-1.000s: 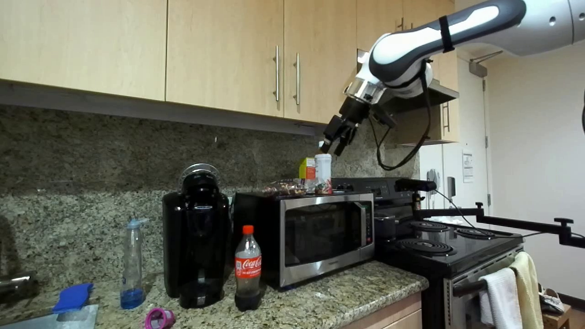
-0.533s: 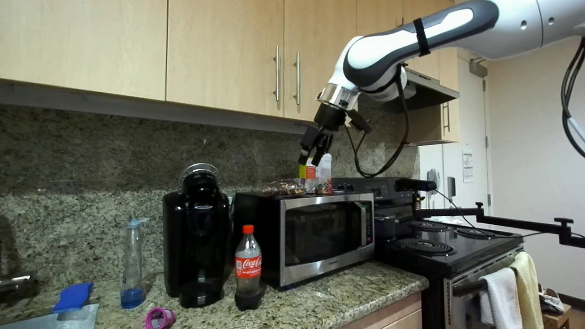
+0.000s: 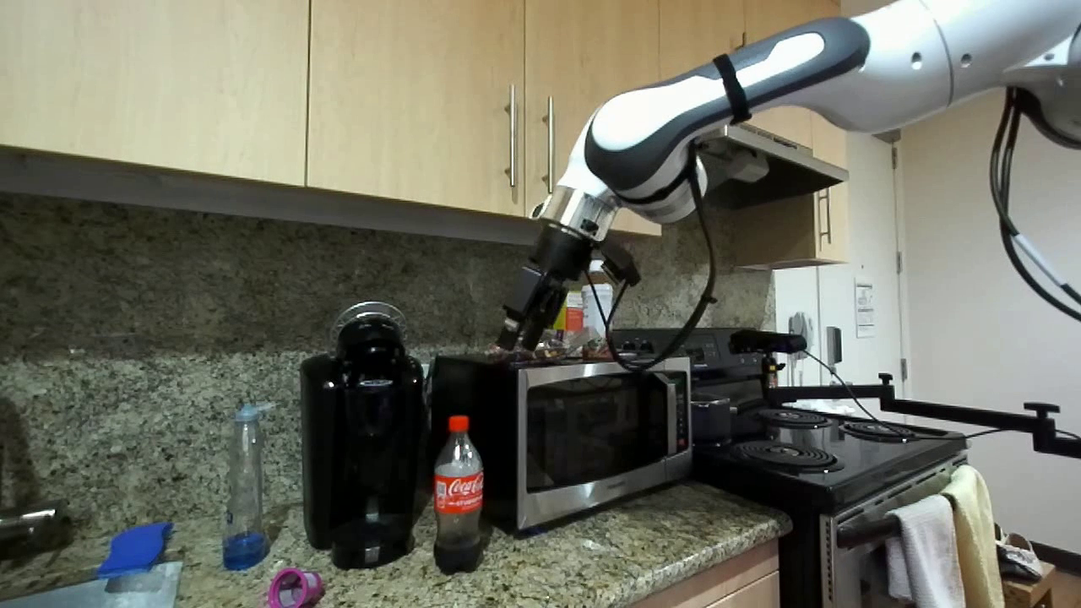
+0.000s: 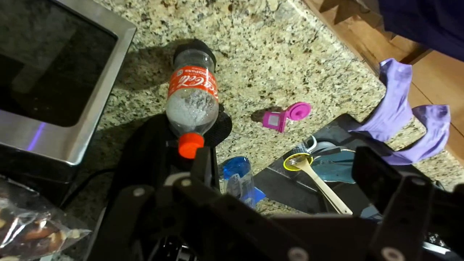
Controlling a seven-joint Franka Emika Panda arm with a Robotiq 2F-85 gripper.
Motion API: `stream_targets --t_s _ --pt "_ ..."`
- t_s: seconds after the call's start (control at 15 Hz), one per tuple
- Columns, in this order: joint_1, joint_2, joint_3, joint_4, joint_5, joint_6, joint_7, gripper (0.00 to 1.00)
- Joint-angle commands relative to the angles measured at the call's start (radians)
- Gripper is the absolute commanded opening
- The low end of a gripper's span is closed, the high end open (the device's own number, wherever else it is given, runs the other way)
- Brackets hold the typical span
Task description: Put the coca cola bottle on the top of the microwave
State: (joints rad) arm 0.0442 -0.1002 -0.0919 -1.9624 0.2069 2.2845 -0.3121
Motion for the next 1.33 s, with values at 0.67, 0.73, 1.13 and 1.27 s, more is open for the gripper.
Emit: stream_targets --t_s 0.67,0.73,1.13,1.27 --pt "-0.069 0.289 0.061 0.149 -0.012 0.266 -0.109 1.00" --pt "-0.070 0.293 0.060 0.153 -0.034 0.270 -0.096 1.00" --pt "-0.087 0.287 0.081 0.146 -0.018 0.254 -0.082 1.00" --pt "-0.089 0.290 0.088 0.147 -0.010 0.254 -0.082 1.00"
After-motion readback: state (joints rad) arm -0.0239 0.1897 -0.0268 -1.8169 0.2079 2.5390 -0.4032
